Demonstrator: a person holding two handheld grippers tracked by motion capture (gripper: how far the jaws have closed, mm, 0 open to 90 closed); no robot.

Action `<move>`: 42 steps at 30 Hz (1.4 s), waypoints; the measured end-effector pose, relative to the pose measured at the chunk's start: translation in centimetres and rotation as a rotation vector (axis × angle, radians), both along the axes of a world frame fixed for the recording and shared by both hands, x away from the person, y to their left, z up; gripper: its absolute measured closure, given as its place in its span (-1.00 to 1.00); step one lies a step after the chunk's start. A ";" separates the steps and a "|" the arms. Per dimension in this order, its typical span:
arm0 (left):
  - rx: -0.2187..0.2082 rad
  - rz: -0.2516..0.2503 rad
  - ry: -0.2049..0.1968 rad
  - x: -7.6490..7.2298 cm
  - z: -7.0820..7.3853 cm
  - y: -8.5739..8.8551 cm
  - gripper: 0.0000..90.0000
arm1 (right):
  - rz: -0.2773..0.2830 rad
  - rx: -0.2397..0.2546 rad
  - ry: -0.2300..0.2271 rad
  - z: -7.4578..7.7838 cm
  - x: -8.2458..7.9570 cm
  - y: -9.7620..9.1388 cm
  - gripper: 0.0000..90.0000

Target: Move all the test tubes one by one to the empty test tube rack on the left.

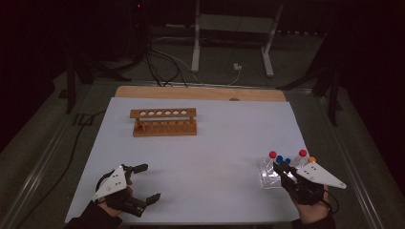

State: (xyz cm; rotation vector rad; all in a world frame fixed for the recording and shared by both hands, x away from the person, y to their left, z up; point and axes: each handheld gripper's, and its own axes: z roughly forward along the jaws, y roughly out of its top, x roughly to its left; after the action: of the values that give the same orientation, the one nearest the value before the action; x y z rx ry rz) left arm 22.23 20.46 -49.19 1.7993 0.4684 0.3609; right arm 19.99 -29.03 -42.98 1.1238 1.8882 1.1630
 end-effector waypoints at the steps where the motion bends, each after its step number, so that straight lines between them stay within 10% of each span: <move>1: 0.004 -0.005 0.001 0.0 0.0 0.0 -0.99 | 0.000 -0.004 -0.010 0.2 0.0 0.2 0.70; 10: 0.036 -0.014 -0.015 0.0 0.0 -0.7 -0.99 | 0.065 0.006 -0.042 1.3 0.4 1.7 0.70; 24: 0.011 -0.022 0.039 1.1 0.8 -2.0 -0.99 | 0.210 -0.006 0.035 -1.1 2.9 6.4 0.70; 42: -0.013 -0.092 0.072 4.7 4.4 -6.2 -0.99 | 0.334 -0.027 0.086 -2.7 3.5 10.2 0.70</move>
State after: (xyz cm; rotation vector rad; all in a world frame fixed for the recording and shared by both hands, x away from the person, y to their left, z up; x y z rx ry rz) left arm 26.90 14.29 -44.76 1.8189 0.4349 0.2293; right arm 23.54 -18.85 -45.65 0.8763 2.2124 1.2787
